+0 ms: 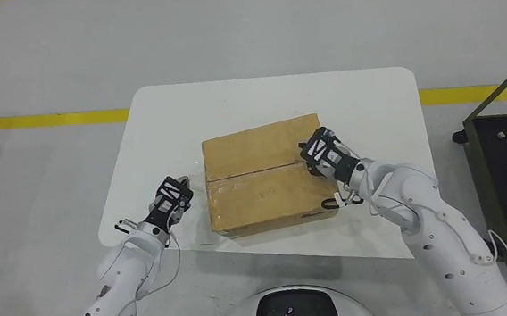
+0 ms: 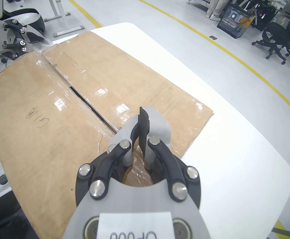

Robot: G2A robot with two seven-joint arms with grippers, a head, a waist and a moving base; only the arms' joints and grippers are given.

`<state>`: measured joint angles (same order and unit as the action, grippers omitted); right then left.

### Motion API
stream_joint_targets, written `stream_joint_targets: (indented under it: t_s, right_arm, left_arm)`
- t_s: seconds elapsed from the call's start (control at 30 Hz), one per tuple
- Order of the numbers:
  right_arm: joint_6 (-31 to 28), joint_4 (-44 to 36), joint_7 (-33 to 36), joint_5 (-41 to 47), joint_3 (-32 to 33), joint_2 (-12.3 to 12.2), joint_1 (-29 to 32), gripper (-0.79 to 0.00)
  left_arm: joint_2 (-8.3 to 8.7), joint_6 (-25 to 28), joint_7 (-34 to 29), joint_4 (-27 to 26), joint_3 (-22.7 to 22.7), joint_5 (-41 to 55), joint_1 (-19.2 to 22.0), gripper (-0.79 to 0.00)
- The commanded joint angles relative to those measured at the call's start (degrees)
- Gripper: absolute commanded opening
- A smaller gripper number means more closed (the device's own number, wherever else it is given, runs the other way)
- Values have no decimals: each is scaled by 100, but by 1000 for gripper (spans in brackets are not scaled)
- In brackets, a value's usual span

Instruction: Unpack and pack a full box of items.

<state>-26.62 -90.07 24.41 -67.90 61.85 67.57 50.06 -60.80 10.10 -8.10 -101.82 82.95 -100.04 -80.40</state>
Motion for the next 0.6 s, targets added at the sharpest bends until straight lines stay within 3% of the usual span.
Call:
stream_joint_targets:
  t_s: [0.0,0.07,0.57]
  right_arm:
    - [-2,-4,-1,7,4,2,2,-785]
    - [0,-4,2,5,16,3,4,-785]
    - [-42,-55,39,1,117,-3,34,-785]
  left_arm:
    - [-9,-62,-2,1,-10,-41,15,-182]
    - [-20,-115,-18,-7,-19,-39,46,0]
    - [-134,-825,-243,-38,-50,17,259,0]
